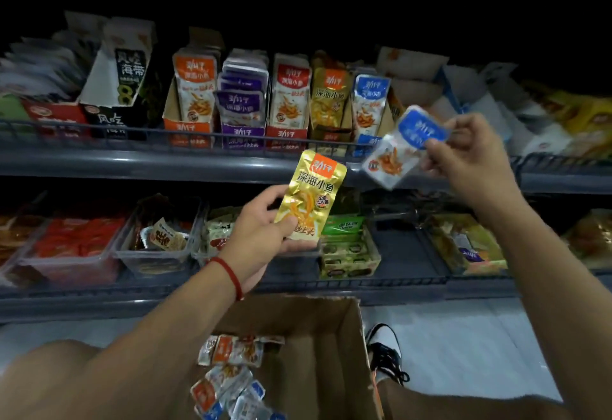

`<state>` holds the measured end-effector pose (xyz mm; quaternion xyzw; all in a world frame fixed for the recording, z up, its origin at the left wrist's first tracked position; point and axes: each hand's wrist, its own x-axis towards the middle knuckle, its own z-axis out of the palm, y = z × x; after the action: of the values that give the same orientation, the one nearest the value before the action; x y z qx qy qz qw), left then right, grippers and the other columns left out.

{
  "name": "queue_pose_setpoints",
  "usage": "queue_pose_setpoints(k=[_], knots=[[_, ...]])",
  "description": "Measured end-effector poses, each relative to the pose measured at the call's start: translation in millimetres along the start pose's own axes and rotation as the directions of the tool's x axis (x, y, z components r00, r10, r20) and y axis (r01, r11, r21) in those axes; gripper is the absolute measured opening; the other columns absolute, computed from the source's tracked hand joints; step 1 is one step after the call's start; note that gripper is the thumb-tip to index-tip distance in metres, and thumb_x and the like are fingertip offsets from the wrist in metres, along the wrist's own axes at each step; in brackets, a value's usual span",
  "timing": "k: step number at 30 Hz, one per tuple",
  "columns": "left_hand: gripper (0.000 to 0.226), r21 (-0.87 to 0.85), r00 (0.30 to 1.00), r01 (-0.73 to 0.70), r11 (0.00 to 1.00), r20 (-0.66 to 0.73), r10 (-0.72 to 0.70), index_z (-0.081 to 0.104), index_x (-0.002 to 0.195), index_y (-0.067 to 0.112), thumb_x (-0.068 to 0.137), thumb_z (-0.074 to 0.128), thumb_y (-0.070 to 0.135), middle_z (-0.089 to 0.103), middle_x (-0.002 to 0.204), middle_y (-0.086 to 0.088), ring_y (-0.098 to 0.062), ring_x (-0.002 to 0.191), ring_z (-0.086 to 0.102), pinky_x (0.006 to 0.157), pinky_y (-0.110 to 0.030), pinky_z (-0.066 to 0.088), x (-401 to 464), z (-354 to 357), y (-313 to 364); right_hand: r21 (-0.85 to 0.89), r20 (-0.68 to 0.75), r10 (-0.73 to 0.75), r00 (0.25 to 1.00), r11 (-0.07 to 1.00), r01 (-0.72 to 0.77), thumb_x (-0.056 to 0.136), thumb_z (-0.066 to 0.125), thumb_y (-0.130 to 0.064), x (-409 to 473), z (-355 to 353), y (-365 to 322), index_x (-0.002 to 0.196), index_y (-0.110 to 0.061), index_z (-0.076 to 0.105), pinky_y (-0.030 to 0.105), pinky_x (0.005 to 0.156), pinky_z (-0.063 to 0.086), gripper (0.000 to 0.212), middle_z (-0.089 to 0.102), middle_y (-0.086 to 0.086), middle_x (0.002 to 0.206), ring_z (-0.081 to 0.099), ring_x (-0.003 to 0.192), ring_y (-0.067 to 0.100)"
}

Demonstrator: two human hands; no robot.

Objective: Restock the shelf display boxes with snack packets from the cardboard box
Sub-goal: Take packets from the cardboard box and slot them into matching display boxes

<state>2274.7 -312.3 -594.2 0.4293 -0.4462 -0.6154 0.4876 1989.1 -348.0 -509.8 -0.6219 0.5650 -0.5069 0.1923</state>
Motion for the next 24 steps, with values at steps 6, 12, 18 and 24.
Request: queue_pose_setpoints(k=[6, 12, 18, 24], knots=[[0.041, -0.029, 1.0, -0.005, 1.0, -0.022, 0.005, 0.059, 0.12, 0.025, 0.097, 0.054, -0.008, 0.074, 0.11, -0.013, -0.029, 0.095, 0.075, 0.074, -0.043, 0.064, 14.8, -9.4, 17.7, -0.279, -0.056, -0.195, 0.979, 0.945, 0.172, 0.1, 0.062, -0.021, 86.7, 0.5, -26.3, 0.118, -0.012, 0.052, 0.023, 0.062, 0.059, 0.023, 0.067, 0.009, 0.107, 0.071, 0.085, 0.013], [0.041, 0.021, 0.998, -0.034, 0.999, -0.06, 0.035, 0.061, 0.113, 0.033, 0.098, 0.055, -0.005, 0.076, 0.106, -0.006, -0.023, 0.092, 0.076, 0.074, -0.041, 0.064, 16.1, -11.8, 15.0, -0.348, -0.016, -0.063, 0.998, 0.936, 0.054, 0.1, 0.062, -0.02, 135.2, 26.4, -18.3, 0.121, -0.008, 0.052, 0.03, 0.064, 0.059, 0.027, 0.068, 0.008, 0.107, 0.071, 0.082, 0.016], [0.046, 0.138, 0.996, -0.08, 0.987, -0.017, 0.083, 0.061, 0.113, 0.039, 0.099, 0.054, -0.005, 0.076, 0.102, 0.0, -0.021, 0.088, 0.076, 0.073, -0.039, 0.064, 10.3, -18.7, 16.6, -0.541, 0.081, -0.009, 0.997, 0.84, 0.052, 0.099, 0.063, -0.02, 151.6, 52.9, 11.8, 0.119, -0.016, 0.057, 0.04, 0.087, 0.057, 0.021, 0.068, 0.008, 0.11, 0.067, 0.105, 0.023], [0.049, 0.156, 0.996, -0.075, 0.985, -0.03, 0.081, 0.062, 0.11, 0.04, 0.099, 0.053, -0.006, 0.076, 0.104, -0.001, -0.021, 0.088, 0.076, 0.072, -0.04, 0.064, 10.4, -21.0, 17.2, -0.725, -0.012, -0.183, 0.983, 0.679, 0.117, 0.097, 0.065, -0.02, 153.7, 61.9, 15.2, 0.132, -0.015, 0.056, 0.042, 0.087, 0.052, 0.037, 0.061, 0.014, 0.131, 0.061, 0.116, 0.032]])
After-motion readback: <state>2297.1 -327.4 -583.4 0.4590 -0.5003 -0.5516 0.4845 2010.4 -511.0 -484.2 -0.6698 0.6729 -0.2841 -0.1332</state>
